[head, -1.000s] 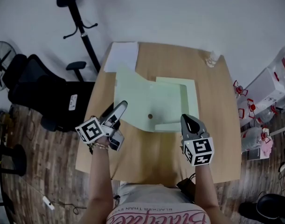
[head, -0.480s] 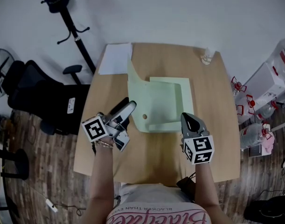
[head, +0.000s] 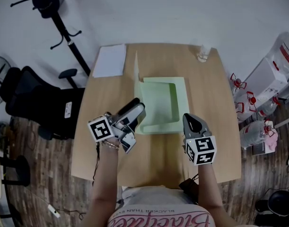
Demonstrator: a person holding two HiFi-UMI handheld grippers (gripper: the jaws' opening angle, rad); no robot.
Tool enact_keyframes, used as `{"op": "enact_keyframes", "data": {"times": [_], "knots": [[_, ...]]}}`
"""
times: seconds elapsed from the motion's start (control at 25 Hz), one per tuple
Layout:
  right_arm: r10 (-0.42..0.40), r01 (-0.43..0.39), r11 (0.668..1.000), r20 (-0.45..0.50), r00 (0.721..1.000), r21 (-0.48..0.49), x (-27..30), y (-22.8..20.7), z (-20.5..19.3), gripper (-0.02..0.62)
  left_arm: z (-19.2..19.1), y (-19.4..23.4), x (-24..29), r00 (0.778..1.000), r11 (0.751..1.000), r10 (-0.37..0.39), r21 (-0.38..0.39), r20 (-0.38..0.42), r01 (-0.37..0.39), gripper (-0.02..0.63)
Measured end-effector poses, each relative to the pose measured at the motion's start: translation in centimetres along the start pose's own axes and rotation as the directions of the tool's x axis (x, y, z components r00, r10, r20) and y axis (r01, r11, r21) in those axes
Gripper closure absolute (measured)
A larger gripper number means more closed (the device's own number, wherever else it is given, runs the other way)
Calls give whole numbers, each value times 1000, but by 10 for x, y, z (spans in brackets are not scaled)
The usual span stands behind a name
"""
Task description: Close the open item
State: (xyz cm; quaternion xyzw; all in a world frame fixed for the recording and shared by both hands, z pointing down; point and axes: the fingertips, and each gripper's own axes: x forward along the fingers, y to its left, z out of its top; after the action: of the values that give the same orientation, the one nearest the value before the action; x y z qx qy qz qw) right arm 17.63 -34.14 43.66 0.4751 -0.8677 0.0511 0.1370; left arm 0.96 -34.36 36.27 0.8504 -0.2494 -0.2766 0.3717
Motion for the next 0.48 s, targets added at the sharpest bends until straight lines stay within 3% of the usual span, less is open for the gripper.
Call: {"op": "enact_keyframes", "data": {"times": [0.12,0.24,0.32,0.48], "knots": [[-10,10,1000,-1,1000,8,-2,-8,-2,594,-10,2,11,1000,999,-19,-32,-18,18,209],[-18,18,1000,-4,1000,12,-5,-16,-6,594,-20,14,16,999,999,35,-7,-27,-36,276],[-27,27,1000,-10,1000,15,-7,-22,-10,594,-25,26,17,994,993,105,58,-30,-103,327],[-44,44,999,-24,999,16,-11,-33,-17,594,-25,42,24,977,950,214,238,-23,-202,388]]}}
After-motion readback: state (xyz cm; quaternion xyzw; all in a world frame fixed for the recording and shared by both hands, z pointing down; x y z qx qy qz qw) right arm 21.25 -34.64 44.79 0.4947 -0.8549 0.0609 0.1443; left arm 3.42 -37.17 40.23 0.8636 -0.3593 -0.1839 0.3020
